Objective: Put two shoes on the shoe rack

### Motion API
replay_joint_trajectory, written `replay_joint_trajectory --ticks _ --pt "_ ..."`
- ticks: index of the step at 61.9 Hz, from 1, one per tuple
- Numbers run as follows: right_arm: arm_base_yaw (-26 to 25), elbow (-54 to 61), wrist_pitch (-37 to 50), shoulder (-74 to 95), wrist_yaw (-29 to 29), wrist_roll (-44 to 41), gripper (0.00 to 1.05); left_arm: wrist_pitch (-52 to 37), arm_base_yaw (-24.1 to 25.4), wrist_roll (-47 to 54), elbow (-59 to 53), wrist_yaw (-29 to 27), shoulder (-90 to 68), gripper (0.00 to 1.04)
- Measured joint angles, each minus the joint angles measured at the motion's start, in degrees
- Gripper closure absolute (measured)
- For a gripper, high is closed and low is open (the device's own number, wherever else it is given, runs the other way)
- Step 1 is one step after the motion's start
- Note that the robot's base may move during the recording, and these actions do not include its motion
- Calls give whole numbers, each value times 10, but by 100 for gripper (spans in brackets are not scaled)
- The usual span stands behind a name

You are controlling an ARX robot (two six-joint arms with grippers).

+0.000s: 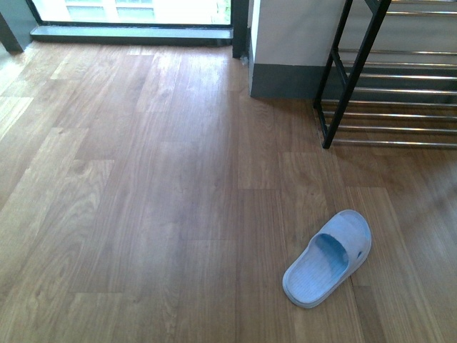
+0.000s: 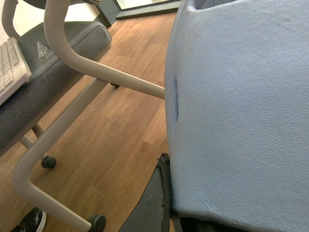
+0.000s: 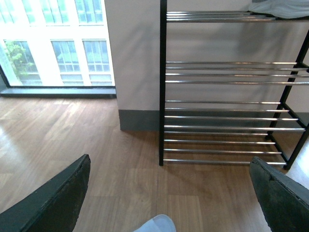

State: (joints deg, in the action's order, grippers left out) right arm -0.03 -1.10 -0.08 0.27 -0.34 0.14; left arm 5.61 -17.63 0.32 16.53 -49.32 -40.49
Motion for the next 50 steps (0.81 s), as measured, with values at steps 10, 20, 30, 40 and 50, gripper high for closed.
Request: replay_joint_trajectory --ticks 10,20,30,40,50 --pt "-22 0 19 94 -186 -109 9 0 0 0 0 1 0 103" --pt "116 -1 269 379 -25 -167 9 0 0 0 0 2 0 103" --pt "199 -72 590 828 106 -167 9 0 0 0 0 2 0 103" --pt "208 -182 658 1152 133 -144 9 0 0 0 0 2 0 103" --pt "199 -255 649 1346 139 -128 9 0 0 0 0 2 0 103"
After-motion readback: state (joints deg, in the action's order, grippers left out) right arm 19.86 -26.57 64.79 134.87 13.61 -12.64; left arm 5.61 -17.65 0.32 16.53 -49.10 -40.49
